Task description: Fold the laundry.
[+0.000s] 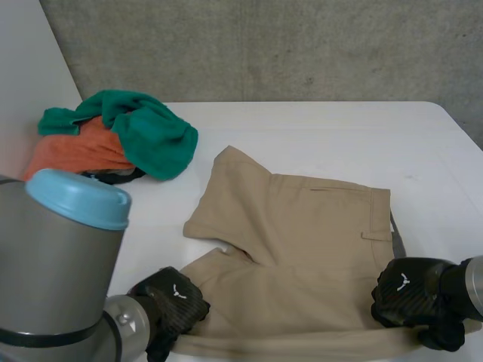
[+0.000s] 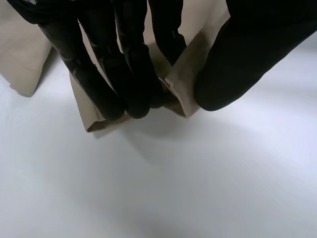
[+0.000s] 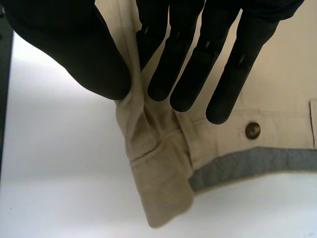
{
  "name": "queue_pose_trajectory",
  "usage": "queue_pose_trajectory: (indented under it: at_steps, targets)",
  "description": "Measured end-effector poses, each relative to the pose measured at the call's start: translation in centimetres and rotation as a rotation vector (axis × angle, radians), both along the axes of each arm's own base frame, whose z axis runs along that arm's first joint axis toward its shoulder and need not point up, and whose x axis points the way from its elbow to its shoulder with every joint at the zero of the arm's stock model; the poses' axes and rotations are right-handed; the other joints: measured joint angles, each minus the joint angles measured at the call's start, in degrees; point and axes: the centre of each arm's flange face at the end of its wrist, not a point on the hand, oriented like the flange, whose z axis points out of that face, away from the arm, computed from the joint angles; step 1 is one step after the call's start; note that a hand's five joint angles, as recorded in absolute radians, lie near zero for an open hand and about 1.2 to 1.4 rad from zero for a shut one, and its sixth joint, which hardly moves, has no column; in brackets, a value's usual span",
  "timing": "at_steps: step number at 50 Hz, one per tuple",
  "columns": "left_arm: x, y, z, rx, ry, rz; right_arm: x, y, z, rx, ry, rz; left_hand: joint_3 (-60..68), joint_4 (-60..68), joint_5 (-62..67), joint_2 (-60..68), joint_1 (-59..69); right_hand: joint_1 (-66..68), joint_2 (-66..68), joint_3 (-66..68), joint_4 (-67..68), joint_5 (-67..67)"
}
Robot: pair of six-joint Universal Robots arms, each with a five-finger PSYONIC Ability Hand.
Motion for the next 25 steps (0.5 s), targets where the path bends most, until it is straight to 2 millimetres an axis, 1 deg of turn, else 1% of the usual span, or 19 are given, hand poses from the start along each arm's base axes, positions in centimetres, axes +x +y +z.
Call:
queue_pose_trajectory:
  at_steps: [2, 5, 9, 11, 12, 16, 17, 18, 20, 21, 23, 24, 25]
  targets:
    - [-0.5, -0.7, 0.1, -0.04, -0.027, -0.014, 0.1, -0.9, -0.3, -0.016, 0.002, -0.03, 0.08, 0.0, 0.0, 0.08, 0.0, 0.0, 0.0, 0.0, 0.0, 0.01]
    - [-1.6, -2.5, 0.4, -0.116, -0.027, -0.002, 0.4, -2.7, -0.5, -0.061, -0.019, -0.097, 0.08, 0.01, 0.0, 0.09, 0.0, 0.0, 0.0, 0.0, 0.0, 0.0]
    - [-3.9, -7.0, 1.4, -0.269, 0.044, 0.065, 1.1, -6.3, -0.7, -0.155, -0.102, -0.23, 0.08, 0.02, 0.0, 0.09, 0.0, 0.0, 0.0, 0.0, 0.0, 0.45]
    - [-4.6, -8.6, 1.8, -0.321, 0.078, 0.09, 1.4, -7.4, -0.8, -0.187, -0.136, -0.269, 0.08, 0.02, 0.0, 0.1, 0.0, 0.0, 0.0, 0.0, 0.0, 0.46]
    - [-5.5, -10.7, 2.2, -0.389, 0.126, 0.121, 1.7, -8.9, -0.9, -0.228, -0.181, -0.315, 0.08, 0.03, 0.0, 0.1, 0.0, 0.0, 0.0, 0.0, 0.0, 0.55]
    - [-7.7, -15.4, 2.8, -0.547, 0.251, 0.171, 2.5, -12.3, -1.2, -0.349, -0.287, -0.398, 0.09, 0.04, 0.0, 0.1, 0.0, 0.0, 0.0, 0.0, 0.0, 0.63]
    - [-8.0, -16.1, 2.8, -0.569, 0.271, 0.174, 2.6, -12.8, -1.3, -0.37, -0.301, -0.406, 0.09, 0.04, 0.0, 0.1, 0.0, 0.0, 0.0, 0.0, 0.0, 0.67]
    - [-8.6, -17.2, 2.8, -0.607, 0.306, 0.176, 2.7, -13.2, -1.4, -0.389, -0.312, -0.413, 0.09, 0.04, 0.0, 0.1, 0.0, 0.0, 0.0, 0.0, 0.0, 0.68]
    - [-9.8, -19.1, 2.7, -0.679, 0.373, 0.168, 3.0, -15.2, -1.7, -0.489, -0.364, -0.441, 0.09, 0.05, 0.0, 0.1, 0.0, 0.0, 0.0, 0.0, 0.0, 0.72]
    - [-10.1, -19.7, 2.6, -0.698, 0.39, 0.163, 3.1, -15.9, -1.8, -0.525, -0.38, -0.448, 0.09, 0.07, 0.0, 0.1, 0.0, 0.0, 0.0, 0.0, 0.0, 0.72]
    - [-10.1, -19.7, 2.6, -0.698, 0.39, 0.163, 3.1, -15.9, -1.8, -0.525, -0.38, -0.448, 0.09, 0.07, 0.0, 0.1, 0.0, 0.0, 0.0, 0.0, 0.0, 0.72]
    - [-11.6, -21.5, 1.9, -0.768, 0.45, 0.138, 3.5, -18.2, -2.2, -0.66, -0.43, -0.467, 0.09, 0.14, 0.0, 0.1, 0.0, 0.0, 0.0, 0.0, 0.0, 0.73]
    - [-11.9, -21.9, 1.7, -0.784, 0.461, 0.131, 3.6, -18.8, -2.4, -0.698, -0.442, -0.469, 0.09, 0.16, 0.0, 0.1, 0.0, 0.0, 0.0, 0.0, 0.0, 0.73]
